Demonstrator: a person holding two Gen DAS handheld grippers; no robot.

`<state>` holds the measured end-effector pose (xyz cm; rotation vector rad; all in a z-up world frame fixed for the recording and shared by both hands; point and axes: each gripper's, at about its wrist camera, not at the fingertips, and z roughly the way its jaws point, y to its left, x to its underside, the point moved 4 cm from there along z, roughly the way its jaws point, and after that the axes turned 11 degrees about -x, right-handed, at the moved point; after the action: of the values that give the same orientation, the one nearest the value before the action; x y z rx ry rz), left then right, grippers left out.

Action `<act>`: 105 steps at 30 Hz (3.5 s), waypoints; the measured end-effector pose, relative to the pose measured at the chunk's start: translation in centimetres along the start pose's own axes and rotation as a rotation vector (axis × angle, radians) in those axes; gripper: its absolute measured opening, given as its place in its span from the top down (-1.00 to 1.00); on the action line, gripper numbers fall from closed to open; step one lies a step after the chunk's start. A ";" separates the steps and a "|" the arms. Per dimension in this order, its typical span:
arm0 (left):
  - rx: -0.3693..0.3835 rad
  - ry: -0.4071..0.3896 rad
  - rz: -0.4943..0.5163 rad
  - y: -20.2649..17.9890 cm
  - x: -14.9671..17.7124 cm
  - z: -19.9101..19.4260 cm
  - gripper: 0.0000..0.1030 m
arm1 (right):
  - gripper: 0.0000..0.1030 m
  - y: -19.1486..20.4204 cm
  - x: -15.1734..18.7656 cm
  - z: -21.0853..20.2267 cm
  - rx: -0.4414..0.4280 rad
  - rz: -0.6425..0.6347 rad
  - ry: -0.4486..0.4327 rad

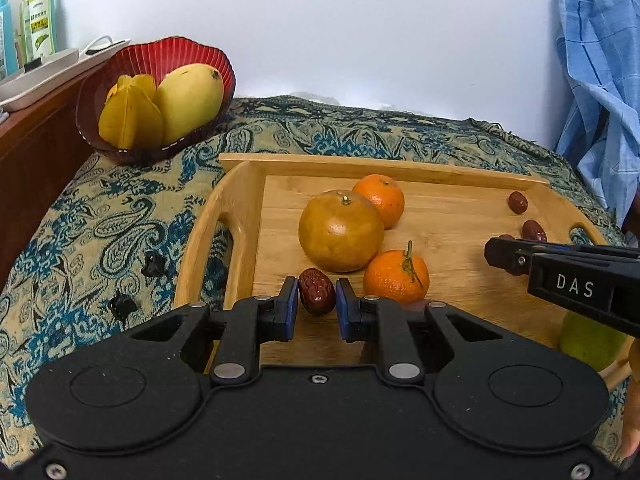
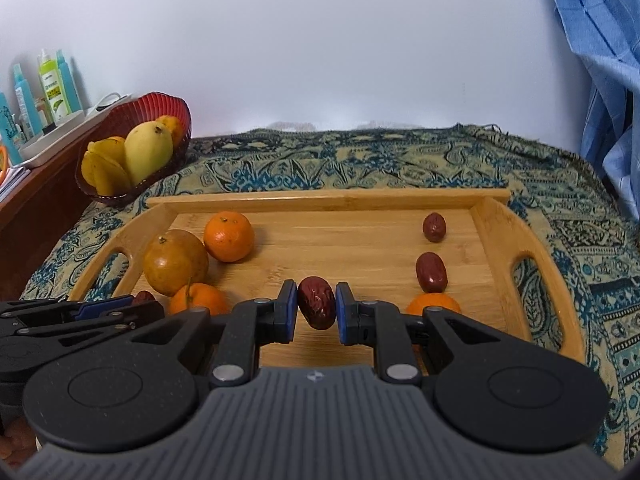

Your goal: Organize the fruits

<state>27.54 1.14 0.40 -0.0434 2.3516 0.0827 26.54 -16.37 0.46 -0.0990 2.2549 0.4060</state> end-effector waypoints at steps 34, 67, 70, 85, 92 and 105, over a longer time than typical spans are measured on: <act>-0.043 0.040 -0.001 0.5 -0.4 0.1 0.20 | 0.05 -1.7 0.5 0.3 -0.050 0.107 0.034; -0.013 -0.095 0.035 -0.8 2.4 -8.7 -0.87 | -0.81 -3.8 4.1 -11.0 0.025 0.053 -0.243; -0.002 -0.090 0.027 -0.7 3.1 -9.2 -0.87 | -0.84 -3.3 4.7 -11.4 0.036 0.020 -0.247; -0.008 -0.085 0.009 0.7 7.0 -10.9 -0.88 | -0.95 -1.2 7.7 -13.2 0.054 -0.089 -0.284; 0.003 -0.076 0.005 0.8 8.5 -11.5 -0.88 | -0.98 -0.6 9.4 -13.6 0.061 -0.117 -0.272; -0.022 -0.066 0.040 0.3 11.2 -11.4 -0.91 | -1.00 -0.8 12.1 -13.3 0.092 -0.111 -0.213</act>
<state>11.57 0.51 0.50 -0.0046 2.2864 0.1279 9.06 -20.60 -0.75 -0.1263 2.0437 0.2418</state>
